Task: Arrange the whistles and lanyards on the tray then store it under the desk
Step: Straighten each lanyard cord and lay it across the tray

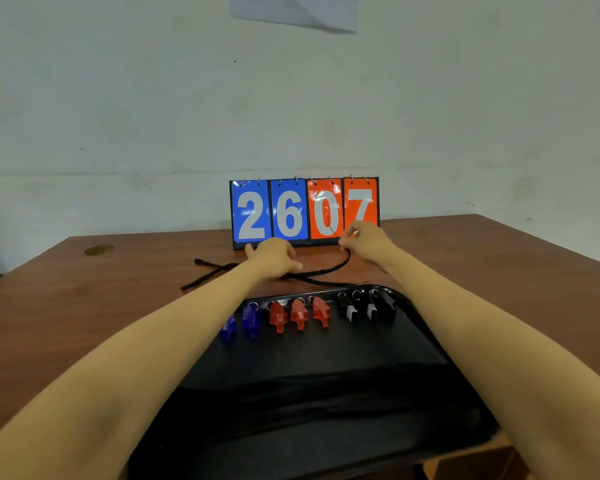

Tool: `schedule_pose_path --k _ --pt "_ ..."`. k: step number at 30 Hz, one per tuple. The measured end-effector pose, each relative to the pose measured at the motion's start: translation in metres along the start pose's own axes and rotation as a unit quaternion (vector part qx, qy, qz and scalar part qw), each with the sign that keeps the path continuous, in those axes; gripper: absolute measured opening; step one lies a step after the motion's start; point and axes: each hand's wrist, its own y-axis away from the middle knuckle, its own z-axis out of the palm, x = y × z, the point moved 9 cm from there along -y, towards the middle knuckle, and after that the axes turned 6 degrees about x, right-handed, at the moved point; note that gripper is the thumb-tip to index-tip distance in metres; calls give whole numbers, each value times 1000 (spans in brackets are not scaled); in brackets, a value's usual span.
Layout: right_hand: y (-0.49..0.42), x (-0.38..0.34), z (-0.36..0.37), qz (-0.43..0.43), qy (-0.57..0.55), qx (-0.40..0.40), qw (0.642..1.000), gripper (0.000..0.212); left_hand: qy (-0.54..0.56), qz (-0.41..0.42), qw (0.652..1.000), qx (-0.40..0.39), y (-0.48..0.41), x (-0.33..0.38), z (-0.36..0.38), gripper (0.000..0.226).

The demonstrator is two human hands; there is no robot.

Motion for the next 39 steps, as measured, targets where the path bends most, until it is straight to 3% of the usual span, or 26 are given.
schedule_pose_path --k 3,6,10,19,28,32,39 --pt "11 -20 -22 -6 -150 20 989 26 224 40 974 -2 12 41 -14 46" --pt "25 -43 -37 -36 -237 13 971 19 283 96 954 2 24 73 -27 40" --pt "35 -61 -62 -70 -262 48 961 8 322 114 939 47 30 79 -49 27" --pt "49 -41 -136 -23 -283 194 939 20 108 49 977 180 34 9 -119 25" --pt "81 -19 -180 36 -298 251 920 26 20 29 966 257 63 -14 -188 27" --pt "100 -11 -194 49 -286 248 924 25 -1 26 968 250 85 -27 -198 26" --pt "144 16 -188 89 -240 194 947 16 -33 9 989 146 142 -58 -161 31"
